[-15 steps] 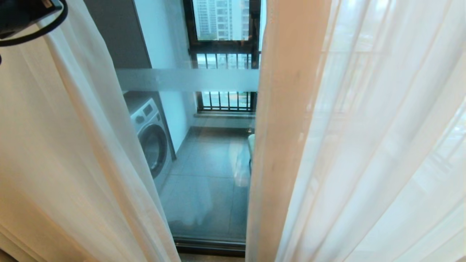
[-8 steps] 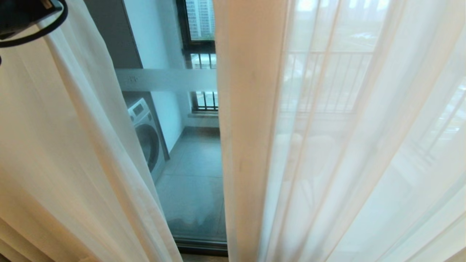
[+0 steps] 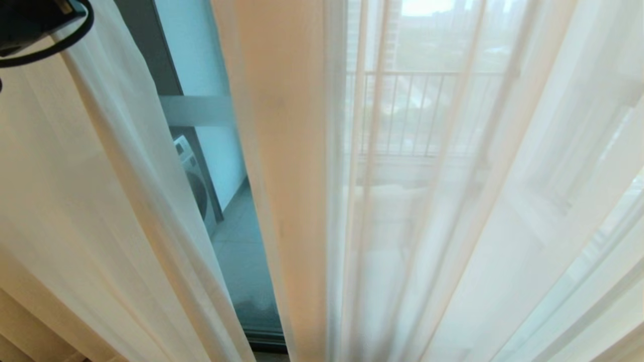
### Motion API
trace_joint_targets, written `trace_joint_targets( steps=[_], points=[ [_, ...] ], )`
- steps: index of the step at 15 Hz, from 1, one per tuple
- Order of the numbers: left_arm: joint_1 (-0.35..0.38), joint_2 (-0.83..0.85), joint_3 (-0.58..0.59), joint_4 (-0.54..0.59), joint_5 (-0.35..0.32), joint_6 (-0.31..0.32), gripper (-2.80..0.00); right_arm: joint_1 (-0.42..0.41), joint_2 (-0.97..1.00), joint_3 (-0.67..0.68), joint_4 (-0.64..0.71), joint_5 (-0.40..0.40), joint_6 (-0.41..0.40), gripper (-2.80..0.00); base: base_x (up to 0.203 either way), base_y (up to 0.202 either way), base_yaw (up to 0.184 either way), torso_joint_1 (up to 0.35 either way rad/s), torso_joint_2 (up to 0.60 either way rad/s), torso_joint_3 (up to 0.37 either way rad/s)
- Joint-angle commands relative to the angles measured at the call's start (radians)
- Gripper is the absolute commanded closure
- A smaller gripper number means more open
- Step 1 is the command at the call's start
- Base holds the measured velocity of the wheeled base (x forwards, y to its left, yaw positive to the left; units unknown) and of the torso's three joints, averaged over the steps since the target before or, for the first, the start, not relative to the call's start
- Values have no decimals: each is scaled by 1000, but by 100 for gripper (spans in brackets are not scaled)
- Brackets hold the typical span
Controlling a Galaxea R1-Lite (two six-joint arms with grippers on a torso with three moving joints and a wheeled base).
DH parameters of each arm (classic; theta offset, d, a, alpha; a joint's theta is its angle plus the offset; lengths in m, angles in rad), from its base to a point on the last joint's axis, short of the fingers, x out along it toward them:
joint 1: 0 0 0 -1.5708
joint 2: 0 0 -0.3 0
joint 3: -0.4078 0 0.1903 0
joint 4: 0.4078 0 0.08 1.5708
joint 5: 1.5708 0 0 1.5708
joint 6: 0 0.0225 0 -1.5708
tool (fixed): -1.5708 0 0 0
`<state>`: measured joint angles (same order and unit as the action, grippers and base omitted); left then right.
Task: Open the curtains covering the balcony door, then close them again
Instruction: Close the inner curtains on both sides
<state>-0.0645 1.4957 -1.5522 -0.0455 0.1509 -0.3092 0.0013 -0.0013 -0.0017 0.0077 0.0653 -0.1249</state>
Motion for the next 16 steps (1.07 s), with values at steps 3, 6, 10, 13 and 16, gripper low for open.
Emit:
trace_joint_targets(
  steps=[3,6,10,13,16],
  points=[
    [0,-6,4,-2,1,-4,0,0,1,0,0,1,-1,0,0,-172,2,3,4,1],
    [0,-8,6,-2,12,-4,0,0,1,0,0,1,-1,0,0,-30,0,1,2,2],
    [-14,-12,1,-4,19,-4,0,0,1,0,0,1,-1,0,0,0,0,0,0,0],
    [-46,-14,4,-102,19,-2,0,0,1,0,0,1,-1,0,0,0,0,0,0,0],
    [-74,-14,0,-126,18,33,0,0,1,0,0,1,-1,0,0,0,0,0,0,0]
  ],
)
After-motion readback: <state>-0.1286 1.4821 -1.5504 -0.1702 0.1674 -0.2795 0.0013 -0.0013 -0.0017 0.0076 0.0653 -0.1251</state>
